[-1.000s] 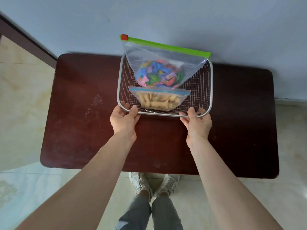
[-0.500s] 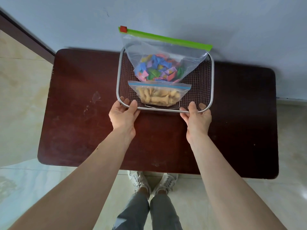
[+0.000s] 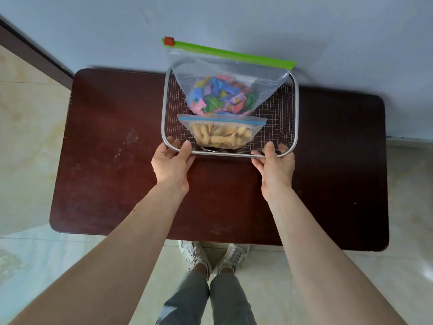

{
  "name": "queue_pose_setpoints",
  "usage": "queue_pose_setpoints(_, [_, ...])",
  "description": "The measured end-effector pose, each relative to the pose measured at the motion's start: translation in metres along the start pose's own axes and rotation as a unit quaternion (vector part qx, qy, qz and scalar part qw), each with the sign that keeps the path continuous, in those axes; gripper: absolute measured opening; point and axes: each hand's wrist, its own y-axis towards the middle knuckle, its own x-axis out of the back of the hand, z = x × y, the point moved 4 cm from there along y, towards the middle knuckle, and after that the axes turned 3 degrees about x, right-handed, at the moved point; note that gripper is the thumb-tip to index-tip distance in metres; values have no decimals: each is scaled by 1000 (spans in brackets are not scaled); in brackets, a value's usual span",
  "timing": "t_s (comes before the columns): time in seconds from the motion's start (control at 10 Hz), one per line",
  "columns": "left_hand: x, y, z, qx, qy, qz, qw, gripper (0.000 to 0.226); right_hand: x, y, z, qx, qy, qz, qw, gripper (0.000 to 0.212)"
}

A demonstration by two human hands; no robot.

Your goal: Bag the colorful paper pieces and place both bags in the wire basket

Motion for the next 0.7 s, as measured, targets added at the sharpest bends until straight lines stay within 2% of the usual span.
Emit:
queue_pose_setpoints(0.3, [1,3,3,5,-12,-4,1000,27,1,4,0,-5,-14,11,1000,42])
queue_pose_setpoints(0.4, [3,5,4,2,-17,-9,1000,37,2,4,0,-7,-19,11,1000,43])
queue_pose_setpoints(0.6, [5,-3,3,-5,-17,3,1000,23,14,-1,2,-31,-36,15,999,53])
queue_pose_setpoints(0.7, [22,-7,5,-8,-22,-7,1000,49,36,-16,8,-17,-86,21,996,59])
